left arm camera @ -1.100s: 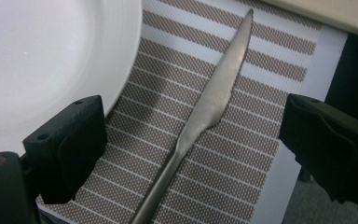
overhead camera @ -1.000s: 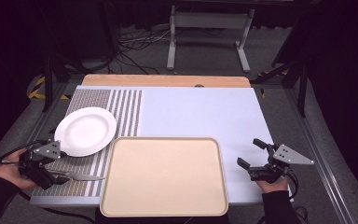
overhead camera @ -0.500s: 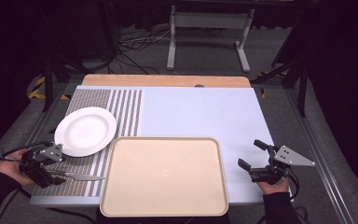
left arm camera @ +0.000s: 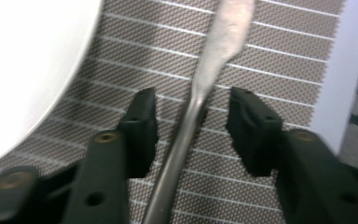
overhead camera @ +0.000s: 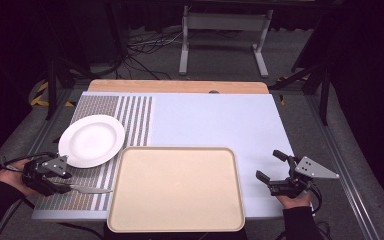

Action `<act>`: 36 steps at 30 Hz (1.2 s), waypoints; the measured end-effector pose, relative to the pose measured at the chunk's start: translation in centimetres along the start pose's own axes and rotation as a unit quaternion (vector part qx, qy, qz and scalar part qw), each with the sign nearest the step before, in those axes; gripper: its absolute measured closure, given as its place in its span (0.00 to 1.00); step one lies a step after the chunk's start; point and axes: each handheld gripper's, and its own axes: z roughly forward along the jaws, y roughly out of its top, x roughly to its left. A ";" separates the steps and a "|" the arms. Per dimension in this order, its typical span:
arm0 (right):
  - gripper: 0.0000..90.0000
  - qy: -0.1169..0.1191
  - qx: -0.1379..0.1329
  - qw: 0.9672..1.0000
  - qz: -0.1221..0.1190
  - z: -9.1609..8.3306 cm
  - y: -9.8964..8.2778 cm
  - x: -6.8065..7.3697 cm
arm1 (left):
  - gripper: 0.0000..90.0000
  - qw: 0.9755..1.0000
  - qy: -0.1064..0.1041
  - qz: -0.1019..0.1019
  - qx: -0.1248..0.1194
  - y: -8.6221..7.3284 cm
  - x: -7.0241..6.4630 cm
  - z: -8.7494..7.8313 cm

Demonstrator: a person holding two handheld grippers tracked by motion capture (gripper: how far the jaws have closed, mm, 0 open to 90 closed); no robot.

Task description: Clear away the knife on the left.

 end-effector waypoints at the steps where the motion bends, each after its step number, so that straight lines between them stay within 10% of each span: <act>1: 0.02 0.000 0.000 1.000 0.000 0.0 0.0 0.0 | 0.65 1.000 -0.002 -0.001 0.004 0.0 0.1 0.0; 10: 0.01 0.004 -0.002 1.000 -0.001 0.0 0.0 0.0 | 0.83 0.999 -0.009 0.050 -0.005 -0.4 0.4 0.4; 18: 0.02 0.005 -0.005 1.000 -0.001 -0.1 0.0 0.0 | 0.88 0.991 -0.008 0.130 0.003 -0.2 0.4 0.4; 36: 0.02 0.008 -0.006 1.000 0.000 -0.1 0.0 0.0 | 0.88 0.990 -0.021 0.140 0.007 -0.1 0.7 0.4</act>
